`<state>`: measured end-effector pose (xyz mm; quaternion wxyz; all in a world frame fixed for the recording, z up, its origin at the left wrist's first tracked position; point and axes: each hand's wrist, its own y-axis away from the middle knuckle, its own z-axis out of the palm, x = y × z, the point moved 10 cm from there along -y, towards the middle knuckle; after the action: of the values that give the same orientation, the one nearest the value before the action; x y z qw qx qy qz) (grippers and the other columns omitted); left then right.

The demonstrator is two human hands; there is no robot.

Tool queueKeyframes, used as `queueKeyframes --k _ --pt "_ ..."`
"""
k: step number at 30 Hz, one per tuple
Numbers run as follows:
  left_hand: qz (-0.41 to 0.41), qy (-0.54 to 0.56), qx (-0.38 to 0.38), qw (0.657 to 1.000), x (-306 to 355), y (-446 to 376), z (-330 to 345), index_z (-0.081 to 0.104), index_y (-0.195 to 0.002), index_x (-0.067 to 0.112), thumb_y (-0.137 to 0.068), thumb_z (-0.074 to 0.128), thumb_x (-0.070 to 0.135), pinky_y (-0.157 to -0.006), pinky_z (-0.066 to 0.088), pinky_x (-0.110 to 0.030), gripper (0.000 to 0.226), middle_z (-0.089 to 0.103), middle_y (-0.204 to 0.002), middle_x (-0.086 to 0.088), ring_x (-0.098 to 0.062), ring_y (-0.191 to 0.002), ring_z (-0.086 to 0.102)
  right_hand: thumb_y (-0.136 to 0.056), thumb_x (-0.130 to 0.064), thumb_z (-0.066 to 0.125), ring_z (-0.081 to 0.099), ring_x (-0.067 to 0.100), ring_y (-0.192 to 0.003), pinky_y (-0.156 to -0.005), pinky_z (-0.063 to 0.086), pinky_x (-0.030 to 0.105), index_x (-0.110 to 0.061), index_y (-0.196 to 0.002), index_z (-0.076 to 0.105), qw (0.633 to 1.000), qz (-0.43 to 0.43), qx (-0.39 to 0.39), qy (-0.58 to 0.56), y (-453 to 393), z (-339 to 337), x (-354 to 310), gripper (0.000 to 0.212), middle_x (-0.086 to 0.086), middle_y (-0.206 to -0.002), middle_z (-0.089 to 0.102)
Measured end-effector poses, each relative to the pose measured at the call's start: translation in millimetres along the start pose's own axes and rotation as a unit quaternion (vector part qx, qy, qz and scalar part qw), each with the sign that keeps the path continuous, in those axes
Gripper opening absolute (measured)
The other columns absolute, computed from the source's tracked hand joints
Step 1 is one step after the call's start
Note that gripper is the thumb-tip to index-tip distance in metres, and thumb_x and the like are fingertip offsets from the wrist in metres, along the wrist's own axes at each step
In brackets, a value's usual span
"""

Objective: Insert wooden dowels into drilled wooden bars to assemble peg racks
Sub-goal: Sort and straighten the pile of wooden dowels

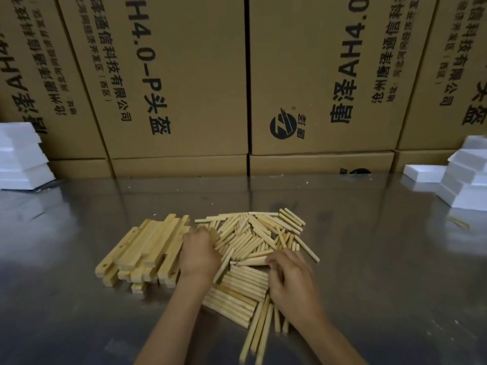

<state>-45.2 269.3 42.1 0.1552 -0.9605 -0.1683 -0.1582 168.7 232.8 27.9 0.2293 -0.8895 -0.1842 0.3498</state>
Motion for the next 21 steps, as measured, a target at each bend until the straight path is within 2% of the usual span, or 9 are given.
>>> queueKeyframes --k 3,5,8,9,11,13,14,18,21 --pt "0.003 -0.012 -0.005 1.0 4.0 -0.8 -2.2 0.061 -0.093 0.006 -0.086 0.056 0.0 -0.067 0.043 -0.031 0.01 0.058 -0.122 -0.02 -0.032 -0.1 0.059 -0.086 -0.005 0.058 0.047 0.002 -0.097 -0.088 0.039 0.02 -0.021 -0.093 0.067 1.0 0.005 0.015 -0.024 0.1 -3.9 3.9 0.02 -0.017 -0.096 0.059" --pt "0.006 0.015 0.001 1.0 2.5 -2.6 -2.4 0.06 -0.082 0.006 -0.089 0.057 0.008 -0.063 0.041 -0.031 0.008 0.065 -0.104 -0.016 -0.028 -0.086 0.06 -0.087 -0.005 0.057 0.046 0.0 -0.099 -0.09 0.034 0.015 -0.021 -0.094 0.067 0.999 0.007 0.012 -0.031 0.2 -1.6 4.2 0.021 -0.018 -0.097 0.058" --pt "-0.018 0.2 -0.021 0.979 -1.5 -5.3 -6.5 0.072 -0.093 0.014 -0.095 0.061 0.021 -0.063 0.042 -0.026 0.013 0.068 -0.087 0.001 -0.013 -0.077 0.061 -0.089 -0.008 0.058 0.043 -0.005 -0.1 -0.091 0.032 0.016 -0.026 -0.097 0.066 0.999 0.013 0.014 -0.033 0.3 -2.8 6.6 0.021 -0.022 -0.098 0.057" --pt "-0.037 0.295 -0.056 0.953 -0.8 -4.8 -4.3 0.072 -0.096 0.019 -0.096 0.063 0.024 -0.064 0.043 -0.023 0.011 0.07 -0.087 0.005 -0.008 -0.079 0.063 -0.09 -0.01 0.058 0.043 -0.005 -0.102 -0.092 0.032 0.017 -0.027 -0.098 0.065 0.999 0.013 0.016 -0.035 -0.2 -4.5 6.6 0.021 -0.023 -0.099 0.057" --pt "-0.079 0.473 -0.165 0.862 10.0 4.8 8.0 0.074 -0.101 0.019 -0.099 0.06 0.024 -0.07 0.049 -0.022 0.015 0.076 -0.091 0.004 -0.009 -0.086 0.069 -0.091 -0.014 0.057 0.044 -0.006 -0.104 -0.095 0.032 0.02 -0.03 -0.101 0.063 0.999 0.018 0.019 -0.038 -0.8 -7.6 7.9 0.02 -0.025 -0.101 0.056" --pt "-0.104 0.59 -0.246 0.762 26.1 16.4 16.8 0.071 -0.113 0.009 -0.101 0.053 0.018 -0.07 0.055 -0.025 0.024 0.077 -0.1 -0.006 -0.014 -0.088 0.072 -0.091 -0.017 0.057 0.044 -0.003 -0.106 -0.097 0.029 0.022 -0.031 -0.104 0.064 0.999 0.028 0.012 -0.024 -2.0 -10.1 11.5 0.02 -0.024 -0.104 0.057" --pt "-0.113 0.62 -0.266 0.729 31.5 22.7 18.4 0.068 -0.117 0.005 -0.102 0.051 0.015 -0.067 0.056 -0.025 0.025 0.076 -0.103 -0.01 -0.014 -0.085 0.072 -0.09 -0.018 0.057 0.044 -0.002 -0.107 -0.096 0.028 0.022 -0.031 -0.105 0.064 0.999 0.036 0.005 -0.008 -2.7 -11.6 15.6 0.021 -0.023 -0.106 0.057" --pt "-0.127 0.639 -0.311 0.692 38.8 45.5 30.6 0.062 -0.123 0.006 -0.1 0.051 0.02 -0.072 0.056 -0.028 0.029 0.076 -0.105 -0.011 -0.014 -0.083 0.069 -0.09 -0.024 0.058 0.044 0.005 -0.106 -0.086 0.028 0.027 -0.032 -0.097 0.065 0.994 0.087 -0.048 0.045 -5.0 -16.2 41.5 0.012 -0.021 -0.103 0.054" --pt "-0.125 0.639 -0.333 0.682 38.2 54.6 39.1 0.064 -0.122 0.006 -0.098 0.052 0.024 -0.077 0.055 -0.031 0.032 0.076 -0.106 -0.01 -0.014 -0.083 0.07 -0.088 -0.04 0.064 0.041 0.005 -0.108 -0.087 0.026 0.028 -0.034 -0.083 0.063 0.993 0.081 -0.075 0.047 -6.5 -11.0 38.8 0.008 -0.023 -0.102 0.051"
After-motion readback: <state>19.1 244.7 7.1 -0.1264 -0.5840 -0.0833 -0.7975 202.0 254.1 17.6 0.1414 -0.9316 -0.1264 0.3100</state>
